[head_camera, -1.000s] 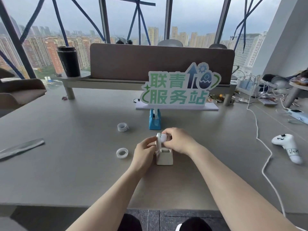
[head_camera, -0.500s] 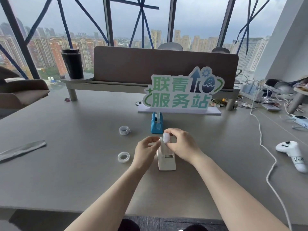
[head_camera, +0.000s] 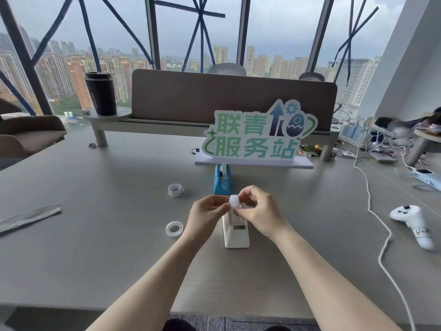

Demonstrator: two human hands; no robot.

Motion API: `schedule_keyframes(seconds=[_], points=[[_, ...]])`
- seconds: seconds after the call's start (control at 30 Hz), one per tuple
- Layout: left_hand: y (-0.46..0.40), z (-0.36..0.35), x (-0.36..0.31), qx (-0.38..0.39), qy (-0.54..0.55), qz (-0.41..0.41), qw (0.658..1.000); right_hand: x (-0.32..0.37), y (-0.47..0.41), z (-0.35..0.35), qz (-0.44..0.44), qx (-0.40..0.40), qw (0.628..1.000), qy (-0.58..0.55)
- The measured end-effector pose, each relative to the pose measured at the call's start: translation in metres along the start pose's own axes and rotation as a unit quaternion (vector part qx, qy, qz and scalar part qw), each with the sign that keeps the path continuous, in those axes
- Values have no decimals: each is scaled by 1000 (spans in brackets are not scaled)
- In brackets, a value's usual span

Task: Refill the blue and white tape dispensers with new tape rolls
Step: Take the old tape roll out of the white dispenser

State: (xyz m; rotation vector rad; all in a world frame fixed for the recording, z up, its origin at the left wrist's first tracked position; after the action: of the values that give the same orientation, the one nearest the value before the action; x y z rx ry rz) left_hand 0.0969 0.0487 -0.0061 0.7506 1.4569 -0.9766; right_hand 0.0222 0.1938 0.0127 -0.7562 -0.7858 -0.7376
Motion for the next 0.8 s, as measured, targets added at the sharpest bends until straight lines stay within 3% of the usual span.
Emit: schedule_keyframes(seconds=[0.4, 0.67, 0.73, 0.8], points=[[5, 11, -11, -1, 56, 26, 998, 21, 1, -4, 11, 4, 996, -91], [5, 34, -25, 6, 86, 27, 996, 43, 0, -21, 11, 7, 969, -245], [6, 47, -25, 3, 89, 26, 996, 45, -4, -24, -5, 1, 970, -245], [7, 63, -22, -33, 95, 26, 995, 47, -8, -31, 0, -3, 986, -168]])
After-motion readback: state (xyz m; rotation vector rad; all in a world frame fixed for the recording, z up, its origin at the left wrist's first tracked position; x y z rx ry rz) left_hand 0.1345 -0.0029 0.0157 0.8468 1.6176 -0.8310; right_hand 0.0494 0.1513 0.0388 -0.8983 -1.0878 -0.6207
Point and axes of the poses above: each hand's wrist, its own y-axis away from the middle knuckle, its own z-axis out of the back of the hand, x = y × z, the point moved 1 cm from there along -y, towards the middle knuckle, and after that the axes turned 1 degree about y, right-handed, at the moved point
